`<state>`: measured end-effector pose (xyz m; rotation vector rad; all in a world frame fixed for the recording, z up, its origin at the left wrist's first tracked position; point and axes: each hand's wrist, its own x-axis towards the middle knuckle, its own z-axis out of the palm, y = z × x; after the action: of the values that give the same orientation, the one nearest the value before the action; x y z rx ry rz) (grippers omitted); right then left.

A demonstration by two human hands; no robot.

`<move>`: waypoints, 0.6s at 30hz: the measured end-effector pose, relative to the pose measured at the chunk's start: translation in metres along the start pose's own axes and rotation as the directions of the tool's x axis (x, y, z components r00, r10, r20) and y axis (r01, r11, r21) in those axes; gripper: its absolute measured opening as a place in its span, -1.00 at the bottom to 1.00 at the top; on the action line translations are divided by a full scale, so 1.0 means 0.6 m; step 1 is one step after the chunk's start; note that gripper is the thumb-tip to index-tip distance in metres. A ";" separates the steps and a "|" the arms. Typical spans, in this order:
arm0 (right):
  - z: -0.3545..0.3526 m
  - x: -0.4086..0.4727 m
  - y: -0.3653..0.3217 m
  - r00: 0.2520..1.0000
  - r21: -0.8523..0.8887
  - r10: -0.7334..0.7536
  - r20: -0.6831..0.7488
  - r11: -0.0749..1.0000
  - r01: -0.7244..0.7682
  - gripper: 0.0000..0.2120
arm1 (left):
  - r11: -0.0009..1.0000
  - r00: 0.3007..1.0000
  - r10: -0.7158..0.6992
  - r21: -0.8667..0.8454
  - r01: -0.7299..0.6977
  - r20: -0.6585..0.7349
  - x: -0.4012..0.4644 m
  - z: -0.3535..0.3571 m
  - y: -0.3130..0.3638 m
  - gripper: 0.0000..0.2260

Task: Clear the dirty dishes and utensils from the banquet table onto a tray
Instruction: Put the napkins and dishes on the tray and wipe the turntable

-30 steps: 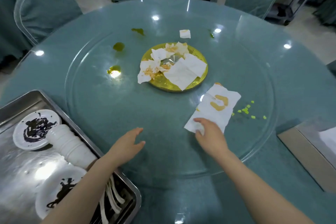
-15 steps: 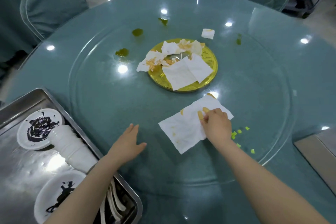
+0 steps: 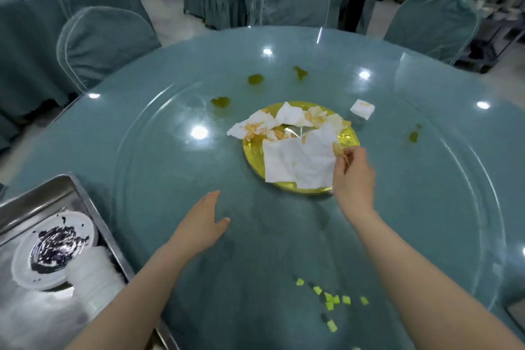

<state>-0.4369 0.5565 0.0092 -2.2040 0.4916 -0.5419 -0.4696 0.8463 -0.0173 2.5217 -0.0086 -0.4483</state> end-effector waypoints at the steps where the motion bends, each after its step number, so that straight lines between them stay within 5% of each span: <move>1: 0.015 0.016 -0.004 1.000 -0.023 0.006 0.028 1.000 -0.006 -0.84 | 1.000 1.000 0.001 -0.012 -0.001 -0.003 0.012 -0.005 0.004 -0.38; 3: 0.049 0.041 -0.013 0.983 -0.083 0.017 0.185 0.997 -0.002 -0.60 | 1.000 1.000 -0.002 -0.029 0.002 -0.012 0.039 -0.014 0.008 -0.38; 7: 0.129 0.055 -0.023 0.832 -0.344 -0.026 0.555 0.903 0.258 -0.19 | 1.000 1.000 0.002 -0.031 -0.003 -0.024 0.085 -0.027 0.016 -0.37; 9: 0.169 0.054 -0.020 0.803 -0.421 0.038 0.595 0.866 0.271 -0.23 | 1.000 1.000 0.016 -0.025 -0.017 -0.027 0.104 -0.029 0.018 -0.37; 12: 0.203 0.041 -0.015 0.836 -0.548 0.084 0.543 0.789 0.277 -0.57 | 0.999 0.999 0.028 -0.032 -0.029 -0.045 0.119 -0.027 0.017 -0.38; 15: 0.208 0.053 -0.004 0.877 -0.606 -0.011 0.480 0.719 0.341 -0.71 | 0.997 0.993 0.054 -0.055 -0.060 -0.104 0.129 -0.027 0.015 -0.44; 18: 0.185 0.086 0.000 0.850 -0.494 -0.123 0.513 0.767 0.409 -0.74 | 0.993 0.984 0.081 -0.077 -0.094 -0.158 0.129 -0.026 0.013 -0.48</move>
<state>-0.3352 0.5980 -0.0454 -2.9243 0.0687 0.0258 -0.3908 0.8402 -0.0252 2.4552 -0.0409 -0.2128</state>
